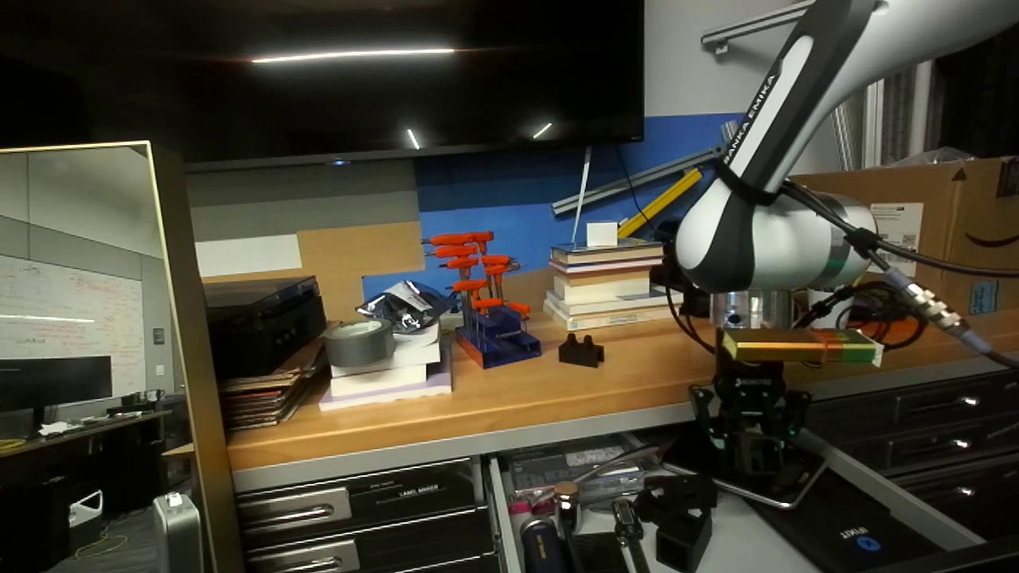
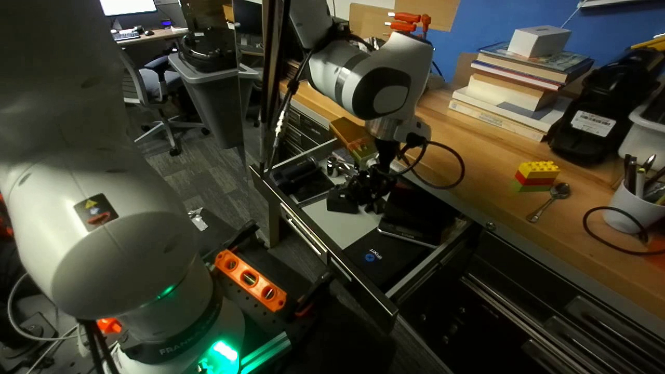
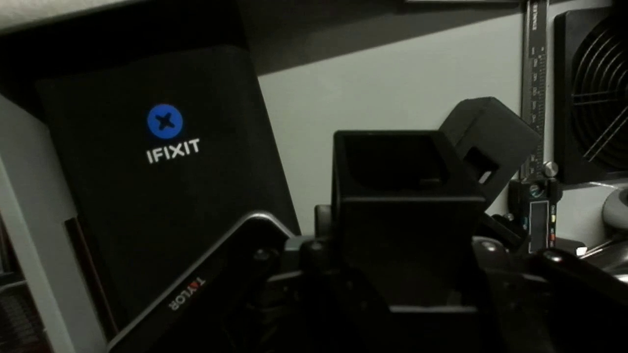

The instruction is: Put the black objects on the tabletop in the open drawer and then close the drawer

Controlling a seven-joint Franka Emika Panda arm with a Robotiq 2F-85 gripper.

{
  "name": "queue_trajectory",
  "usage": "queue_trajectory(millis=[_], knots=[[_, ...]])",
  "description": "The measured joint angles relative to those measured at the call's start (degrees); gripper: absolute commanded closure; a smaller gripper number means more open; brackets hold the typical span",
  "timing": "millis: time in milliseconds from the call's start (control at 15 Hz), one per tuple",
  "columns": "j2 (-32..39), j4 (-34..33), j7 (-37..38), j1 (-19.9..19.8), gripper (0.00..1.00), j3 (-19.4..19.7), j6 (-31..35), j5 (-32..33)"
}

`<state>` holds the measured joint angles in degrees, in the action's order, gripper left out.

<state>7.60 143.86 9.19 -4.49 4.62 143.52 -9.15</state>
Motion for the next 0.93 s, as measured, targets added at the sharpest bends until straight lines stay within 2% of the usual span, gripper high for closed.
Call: queue_trajectory(millis=[400, 600, 933], knots=[[-0.3, 4.0, -9.8, 0.0, 0.75, -2.0, 0.2, -10.6], [0.5, 4.4, -10.0, 0.0, 0.75, -2.0, 1.3, -11.2], [4.2, 4.5, -9.8, 0.0, 0.75, -2.0, 8.5, -11.2]])
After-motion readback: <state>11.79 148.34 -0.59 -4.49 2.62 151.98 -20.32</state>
